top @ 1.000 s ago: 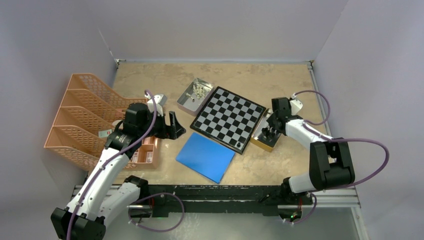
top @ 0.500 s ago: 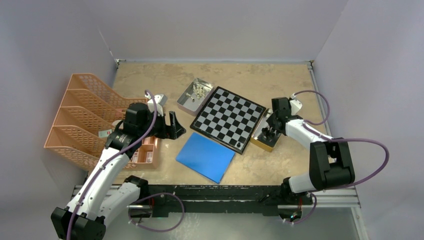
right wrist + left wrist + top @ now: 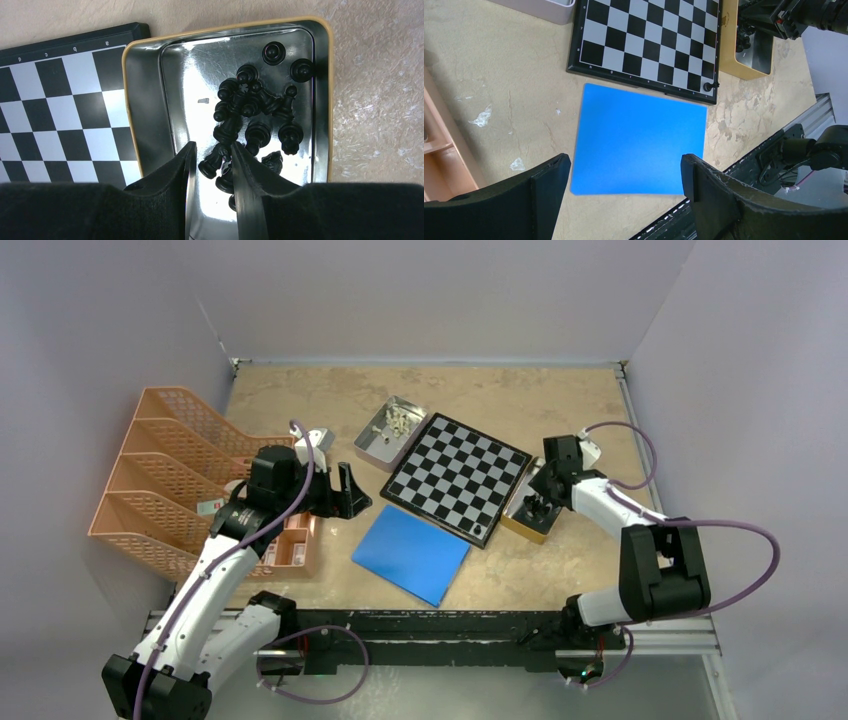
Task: Set up the chess pieces on the board
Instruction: Pick up the chess piece from the storage box.
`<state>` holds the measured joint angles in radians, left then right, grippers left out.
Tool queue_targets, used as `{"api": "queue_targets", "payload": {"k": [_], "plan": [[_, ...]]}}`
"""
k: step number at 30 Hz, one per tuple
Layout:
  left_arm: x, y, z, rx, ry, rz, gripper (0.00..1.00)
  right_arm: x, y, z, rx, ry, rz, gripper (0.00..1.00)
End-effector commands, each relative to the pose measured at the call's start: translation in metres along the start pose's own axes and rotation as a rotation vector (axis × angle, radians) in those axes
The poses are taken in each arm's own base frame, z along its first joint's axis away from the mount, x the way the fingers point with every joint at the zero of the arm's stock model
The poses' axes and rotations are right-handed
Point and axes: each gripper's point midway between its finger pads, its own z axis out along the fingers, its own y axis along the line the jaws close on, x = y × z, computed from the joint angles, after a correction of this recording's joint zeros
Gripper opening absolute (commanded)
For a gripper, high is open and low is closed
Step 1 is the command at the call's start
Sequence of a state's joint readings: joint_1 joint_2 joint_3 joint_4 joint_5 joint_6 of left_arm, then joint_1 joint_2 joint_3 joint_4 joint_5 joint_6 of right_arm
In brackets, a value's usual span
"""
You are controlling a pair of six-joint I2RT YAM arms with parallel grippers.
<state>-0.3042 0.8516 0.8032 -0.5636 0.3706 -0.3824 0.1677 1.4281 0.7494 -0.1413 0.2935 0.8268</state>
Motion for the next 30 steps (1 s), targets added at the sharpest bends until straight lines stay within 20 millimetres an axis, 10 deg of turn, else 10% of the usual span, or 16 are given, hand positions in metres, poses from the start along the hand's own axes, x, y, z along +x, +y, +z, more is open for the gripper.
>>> {"api": "queue_targets", "payload": {"k": [1, 20, 30], "plan": [[-0.007, -0.007, 0.000, 0.027, -0.024, 0.016, 0.81, -0.013, 0.008, -0.010, -0.017, -0.020, 0.013, 0.35], [-0.008, -0.006, -0.001, 0.025, -0.026, 0.017, 0.81, -0.046, 0.001, -0.021, 0.053, -0.148, 0.037, 0.31], [-0.007, -0.006, 0.000, 0.022, -0.026, 0.018, 0.81, -0.025, -0.013, -0.006, 0.113, -0.083, 0.007, 0.33]]}}
